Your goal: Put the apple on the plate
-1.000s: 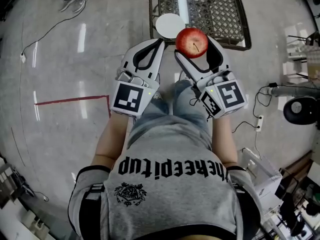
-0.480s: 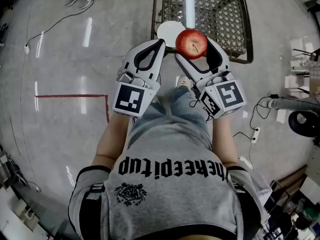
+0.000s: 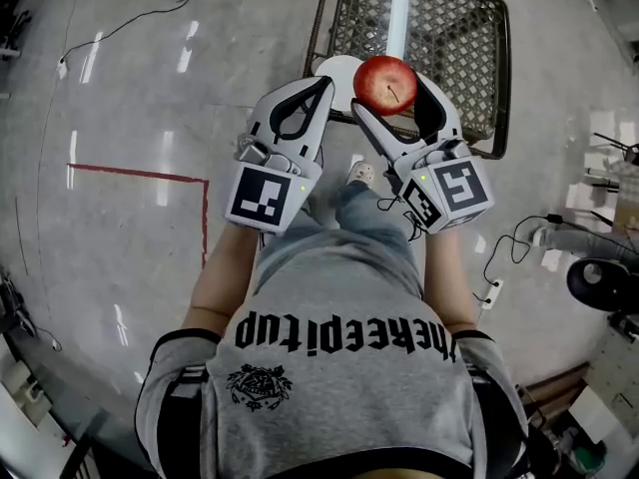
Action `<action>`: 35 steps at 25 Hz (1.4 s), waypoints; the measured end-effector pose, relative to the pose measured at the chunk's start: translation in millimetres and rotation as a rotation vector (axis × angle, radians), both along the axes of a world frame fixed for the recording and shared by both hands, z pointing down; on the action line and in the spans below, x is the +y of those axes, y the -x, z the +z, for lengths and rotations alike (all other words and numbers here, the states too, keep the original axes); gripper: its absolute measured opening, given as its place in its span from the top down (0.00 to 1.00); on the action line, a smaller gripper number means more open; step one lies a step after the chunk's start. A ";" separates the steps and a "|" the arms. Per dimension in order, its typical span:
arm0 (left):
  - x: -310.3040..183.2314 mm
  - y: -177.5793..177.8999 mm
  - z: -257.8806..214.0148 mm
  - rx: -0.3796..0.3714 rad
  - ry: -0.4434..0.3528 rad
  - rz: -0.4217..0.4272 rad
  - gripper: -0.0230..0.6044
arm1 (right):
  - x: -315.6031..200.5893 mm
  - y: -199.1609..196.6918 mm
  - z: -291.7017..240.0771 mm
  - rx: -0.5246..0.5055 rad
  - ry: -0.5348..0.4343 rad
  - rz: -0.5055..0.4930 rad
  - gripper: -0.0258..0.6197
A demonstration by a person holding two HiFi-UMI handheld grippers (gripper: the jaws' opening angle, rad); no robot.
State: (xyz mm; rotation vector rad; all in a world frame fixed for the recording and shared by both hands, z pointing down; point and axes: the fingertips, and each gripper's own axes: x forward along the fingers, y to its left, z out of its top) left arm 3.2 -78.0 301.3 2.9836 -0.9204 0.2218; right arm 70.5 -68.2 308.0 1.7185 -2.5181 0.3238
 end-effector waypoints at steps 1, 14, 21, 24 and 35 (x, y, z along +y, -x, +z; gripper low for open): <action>-2.8 -1.6 -0.5 -0.001 0.000 -0.008 0.92 | -3.6 -1.4 -0.1 -0.001 -0.001 -0.010 0.34; -40.6 -1.0 2.1 0.001 0.003 -0.165 0.92 | -52.9 -2.0 11.9 -0.001 0.021 -0.164 0.34; -60.2 -6.0 0.3 -0.005 0.018 -0.271 0.92 | -80.4 -11.2 15.3 -0.002 0.044 -0.254 0.34; -72.6 -8.9 3.4 -0.008 0.028 -0.321 0.92 | -96.5 -15.0 22.5 0.000 0.060 -0.298 0.34; -67.8 0.1 -3.2 -0.023 0.035 -0.452 0.92 | -104.9 -7.0 46.4 0.007 0.127 -0.413 0.34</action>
